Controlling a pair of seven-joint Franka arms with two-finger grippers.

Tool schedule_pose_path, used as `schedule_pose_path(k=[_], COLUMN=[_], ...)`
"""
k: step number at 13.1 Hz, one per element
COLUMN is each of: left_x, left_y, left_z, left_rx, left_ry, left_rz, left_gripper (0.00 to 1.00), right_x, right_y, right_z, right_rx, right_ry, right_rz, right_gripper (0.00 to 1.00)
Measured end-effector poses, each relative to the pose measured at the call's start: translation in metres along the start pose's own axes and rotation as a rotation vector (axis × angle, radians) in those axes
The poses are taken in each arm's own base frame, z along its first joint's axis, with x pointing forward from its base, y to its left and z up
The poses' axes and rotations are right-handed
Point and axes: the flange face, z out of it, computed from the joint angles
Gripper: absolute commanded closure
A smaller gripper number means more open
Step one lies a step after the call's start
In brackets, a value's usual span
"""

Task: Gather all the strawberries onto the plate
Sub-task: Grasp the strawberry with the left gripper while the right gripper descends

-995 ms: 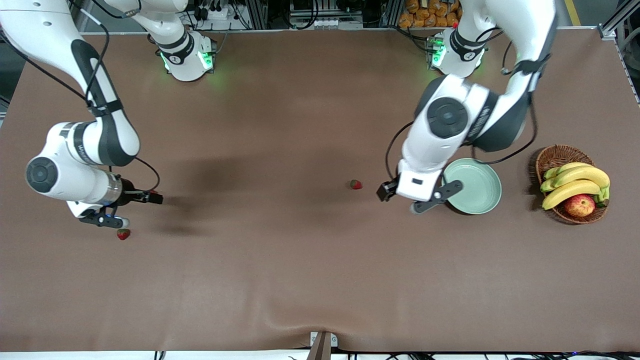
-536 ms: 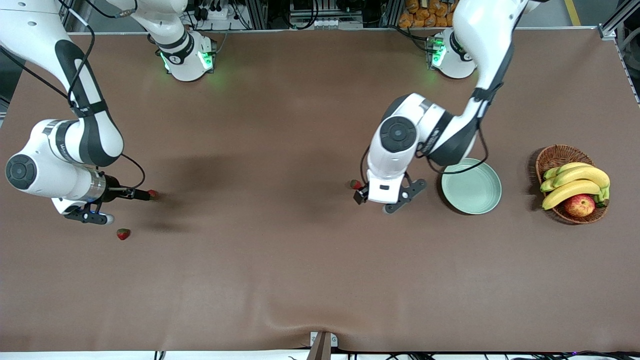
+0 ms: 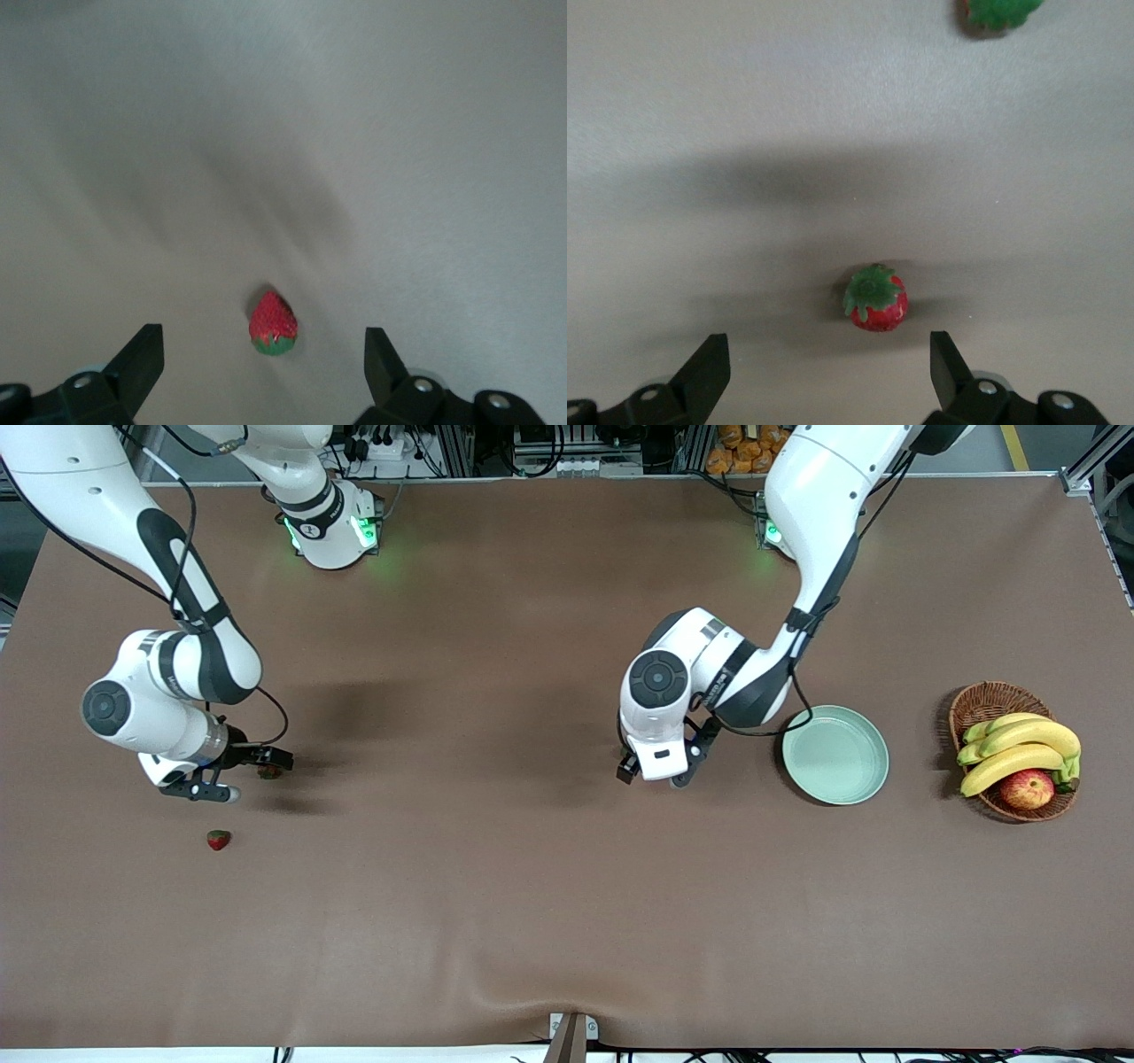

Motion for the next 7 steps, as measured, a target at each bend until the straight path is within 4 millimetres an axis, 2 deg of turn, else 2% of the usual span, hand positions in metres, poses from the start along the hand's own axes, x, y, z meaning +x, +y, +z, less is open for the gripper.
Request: schedule_pose_path(k=[3,5,7], left_x=[-0.016,-0.017,-0.017], left_y=[0.001,0.002,0.002], left_z=[0.029,0.046,0.055], left_rx=[-0.024,-0.027,-0.019], left_ry=[-0.016,-0.024,-0.025], left_rz=[-0.029,-0.033,-0.033], left_gripper=[0.0,0.0,0.0], right_x=[0.001,0.003,0.003], right_y=[0.008,0.015,0.016], right_z=[0.005,0.007,0.01], right_rx=[-0.022,-0.04,-0.054], right_ry=[0.022,0.035,0.043], right_rz=[-0.021,-0.04,-0.06], right_gripper=[0.0,0.0,0.0])
